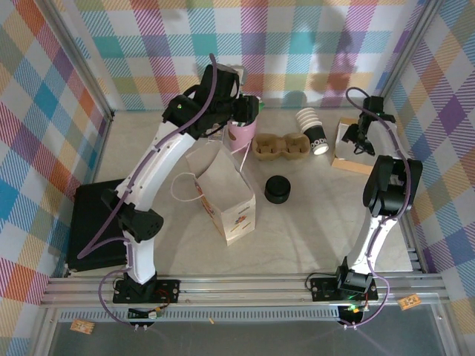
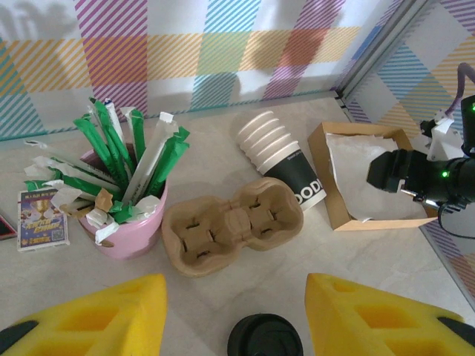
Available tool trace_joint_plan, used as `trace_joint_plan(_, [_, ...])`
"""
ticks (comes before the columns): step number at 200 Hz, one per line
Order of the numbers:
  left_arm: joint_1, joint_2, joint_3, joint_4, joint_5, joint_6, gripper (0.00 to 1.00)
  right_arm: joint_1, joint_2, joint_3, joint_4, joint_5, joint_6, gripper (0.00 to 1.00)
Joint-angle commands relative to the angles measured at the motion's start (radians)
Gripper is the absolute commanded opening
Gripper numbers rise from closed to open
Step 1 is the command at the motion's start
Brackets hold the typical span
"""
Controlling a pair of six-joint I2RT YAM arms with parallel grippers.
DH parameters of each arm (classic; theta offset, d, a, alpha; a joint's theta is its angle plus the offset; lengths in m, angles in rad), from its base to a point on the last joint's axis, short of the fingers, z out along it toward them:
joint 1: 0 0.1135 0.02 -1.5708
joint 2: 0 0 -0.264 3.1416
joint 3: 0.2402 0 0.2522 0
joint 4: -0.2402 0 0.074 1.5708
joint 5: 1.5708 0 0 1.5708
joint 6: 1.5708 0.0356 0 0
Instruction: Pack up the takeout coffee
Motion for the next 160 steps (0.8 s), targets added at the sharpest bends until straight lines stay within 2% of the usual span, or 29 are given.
trace_joint_plan(1, [-0.005, 0.011, 0.031, -0.015, -0.028, 0.000, 0.52, -0.019, 0.060, 0.066, 0.033, -0.042, -0.022, 0.77])
trace_joint_plan(106, [-0.004, 0.014, 0.012, -0.011, -0.086, 0.010, 0.53, -0.046, 0.302, 0.298, -0.050, -0.091, -0.020, 0.78])
trace_joint_plan(133, [-0.005, 0.008, 0.001, -0.010, -0.096, 0.007, 0.53, -0.046, 0.348, 0.349, -0.098, -0.093, -0.017, 0.74])
trace_joint_plan(160, [-0.004, 0.002, -0.007, -0.009, -0.103, 0.003, 0.53, -0.050, 0.367, 0.356, -0.118, -0.100, -0.014, 0.65])
